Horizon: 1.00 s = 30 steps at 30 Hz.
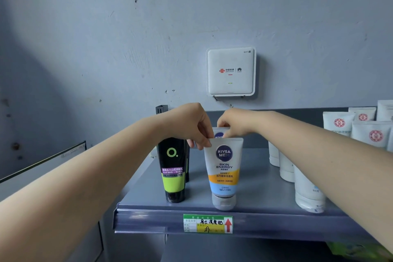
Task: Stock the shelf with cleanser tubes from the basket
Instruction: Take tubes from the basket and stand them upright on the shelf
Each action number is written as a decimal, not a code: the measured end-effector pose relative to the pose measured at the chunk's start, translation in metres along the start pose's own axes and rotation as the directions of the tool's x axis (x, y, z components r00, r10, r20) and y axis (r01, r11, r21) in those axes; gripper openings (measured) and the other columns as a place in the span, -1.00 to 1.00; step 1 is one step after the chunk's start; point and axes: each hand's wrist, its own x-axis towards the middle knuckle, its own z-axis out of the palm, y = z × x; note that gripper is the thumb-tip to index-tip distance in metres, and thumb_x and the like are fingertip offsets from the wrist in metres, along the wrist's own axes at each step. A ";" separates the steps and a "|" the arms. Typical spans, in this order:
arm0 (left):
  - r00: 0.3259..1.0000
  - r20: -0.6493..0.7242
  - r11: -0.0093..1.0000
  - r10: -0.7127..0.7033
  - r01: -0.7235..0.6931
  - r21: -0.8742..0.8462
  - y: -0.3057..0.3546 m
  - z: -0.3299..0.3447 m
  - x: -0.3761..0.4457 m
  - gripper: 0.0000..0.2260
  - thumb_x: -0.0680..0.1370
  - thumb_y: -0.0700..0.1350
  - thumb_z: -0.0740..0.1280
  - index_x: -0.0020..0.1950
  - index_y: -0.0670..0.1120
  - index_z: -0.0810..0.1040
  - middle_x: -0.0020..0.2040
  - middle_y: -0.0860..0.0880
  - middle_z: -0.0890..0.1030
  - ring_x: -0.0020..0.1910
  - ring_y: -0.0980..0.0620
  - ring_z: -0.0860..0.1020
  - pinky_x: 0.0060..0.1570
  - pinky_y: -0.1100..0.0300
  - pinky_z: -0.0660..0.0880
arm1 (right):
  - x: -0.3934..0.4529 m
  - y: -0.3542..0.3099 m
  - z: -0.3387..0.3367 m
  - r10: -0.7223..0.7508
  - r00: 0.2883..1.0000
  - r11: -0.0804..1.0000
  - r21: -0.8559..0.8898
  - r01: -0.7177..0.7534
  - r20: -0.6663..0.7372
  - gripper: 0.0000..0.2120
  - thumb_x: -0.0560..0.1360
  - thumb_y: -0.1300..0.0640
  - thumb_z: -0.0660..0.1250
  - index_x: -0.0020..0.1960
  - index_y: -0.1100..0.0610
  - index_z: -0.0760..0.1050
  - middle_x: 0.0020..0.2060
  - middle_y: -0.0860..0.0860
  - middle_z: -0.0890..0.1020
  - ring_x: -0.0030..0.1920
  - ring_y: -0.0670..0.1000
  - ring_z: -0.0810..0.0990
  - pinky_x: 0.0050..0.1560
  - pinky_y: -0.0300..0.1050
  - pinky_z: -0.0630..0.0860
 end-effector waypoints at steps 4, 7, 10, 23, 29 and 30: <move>1.000 -0.007 1.000 -0.002 0.002 -0.018 -0.001 0.001 0.000 -0.88 0.41 -0.29 0.45 -0.24 -0.09 0.58 -0.52 0.10 0.58 -0.57 0.23 0.52 -0.45 0.44 0.46 | 0.000 -0.001 0.002 0.012 1.000 1.000 -0.003 -0.012 -0.008 -0.79 0.50 0.08 0.31 0.09 0.15 0.54 -0.02 0.05 0.61 -0.13 0.01 0.45 -0.26 -0.18 0.35; 1.000 -0.018 1.000 0.000 0.000 -0.004 -0.001 0.002 0.001 -0.87 0.41 -0.26 0.46 -0.26 -0.08 0.57 -0.53 0.10 0.58 -0.55 0.23 0.53 -0.42 0.44 0.47 | -0.002 -0.003 0.001 0.035 0.999 0.999 -0.005 -0.035 0.002 -0.76 0.50 0.05 0.30 0.10 0.16 0.53 -0.03 0.05 0.59 -0.12 0.01 0.44 -0.27 -0.19 0.35; 1.000 -0.026 1.000 -0.001 0.002 0.019 0.000 0.002 -0.001 -0.93 0.41 -0.24 0.46 -0.19 -0.12 0.60 -0.43 0.04 0.61 -0.56 0.25 0.52 -0.45 0.46 0.45 | -0.006 -0.003 -0.006 0.071 0.996 0.998 0.004 -0.070 -0.059 -0.76 0.51 0.03 0.29 0.09 0.14 0.53 0.05 0.02 0.60 -0.07 -0.01 0.45 -0.11 -0.17 0.35; 0.880 -0.452 0.861 0.147 0.112 0.497 0.035 -0.006 0.003 -0.87 0.50 -0.05 0.28 0.00 -0.02 0.57 -0.13 0.05 0.53 -0.11 -0.02 0.50 -0.20 0.18 0.38 | -0.073 -0.003 -0.043 0.076 0.894 0.952 -0.236 -0.197 -0.442 -0.96 0.50 0.10 0.17 -0.11 0.02 0.39 -0.01 0.02 0.55 -0.04 0.11 0.49 -0.22 -0.15 0.29; 0.867 -0.447 0.696 0.218 0.183 0.694 0.072 0.019 0.014 -0.80 0.50 -0.12 0.24 0.09 -0.10 0.54 0.03 -0.05 0.60 -0.08 -0.08 0.48 -0.22 0.17 0.27 | -0.117 0.016 -0.043 0.053 0.904 0.880 -0.408 -0.244 -0.424 -0.94 0.49 0.19 0.17 -0.09 0.10 0.41 -0.05 0.04 0.55 -0.10 0.13 0.49 -0.32 -0.17 0.23; 0.869 -0.442 0.691 0.224 0.178 0.700 0.081 0.023 0.016 -0.78 0.50 -0.12 0.24 0.11 -0.10 0.53 0.06 -0.05 0.60 -0.01 -0.09 0.51 -0.18 0.17 0.27 | -0.127 0.021 -0.044 0.058 0.906 0.884 -0.400 -0.241 -0.418 -0.93 0.49 0.18 0.17 -0.06 0.11 0.42 -0.04 0.04 0.55 -0.07 0.13 0.49 -0.29 -0.15 0.25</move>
